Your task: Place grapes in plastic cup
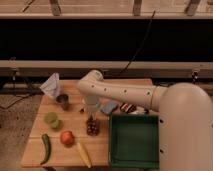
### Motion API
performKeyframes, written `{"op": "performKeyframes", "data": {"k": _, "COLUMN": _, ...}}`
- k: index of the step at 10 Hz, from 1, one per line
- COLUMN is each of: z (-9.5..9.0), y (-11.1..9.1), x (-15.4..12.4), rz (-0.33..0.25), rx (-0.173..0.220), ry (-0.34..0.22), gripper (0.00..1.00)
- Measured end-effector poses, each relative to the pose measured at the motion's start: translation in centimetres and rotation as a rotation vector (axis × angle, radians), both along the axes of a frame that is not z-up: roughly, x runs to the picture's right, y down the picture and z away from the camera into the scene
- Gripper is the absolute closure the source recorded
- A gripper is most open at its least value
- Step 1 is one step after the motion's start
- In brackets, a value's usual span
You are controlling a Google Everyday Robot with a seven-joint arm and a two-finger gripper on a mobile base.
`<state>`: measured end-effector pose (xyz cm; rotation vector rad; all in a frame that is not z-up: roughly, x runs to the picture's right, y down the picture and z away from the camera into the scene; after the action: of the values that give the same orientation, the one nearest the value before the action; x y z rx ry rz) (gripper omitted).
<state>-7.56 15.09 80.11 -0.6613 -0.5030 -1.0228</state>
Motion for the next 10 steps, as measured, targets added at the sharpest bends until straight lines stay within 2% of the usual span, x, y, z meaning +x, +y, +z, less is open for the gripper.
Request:
{"op": "performKeyframes", "data": {"k": 2, "z": -2.3, "y": -1.8, "x": -0.9, "rz": 0.012, "rx": 0.017, "ry": -0.035, "gripper": 1.0}}
{"op": "performKeyframes", "data": {"k": 6, "z": -8.3, "y": -5.6, "x": -1.6, "rz": 0.072, "rx": 0.08, "ry": -0.113, "gripper": 1.0}}
{"op": "performKeyframes", "data": {"k": 10, "z": -8.6, "y": -5.7, "x": -1.6, "rz": 0.075, "rx": 0.083, "ry": -0.115, "gripper": 1.0}}
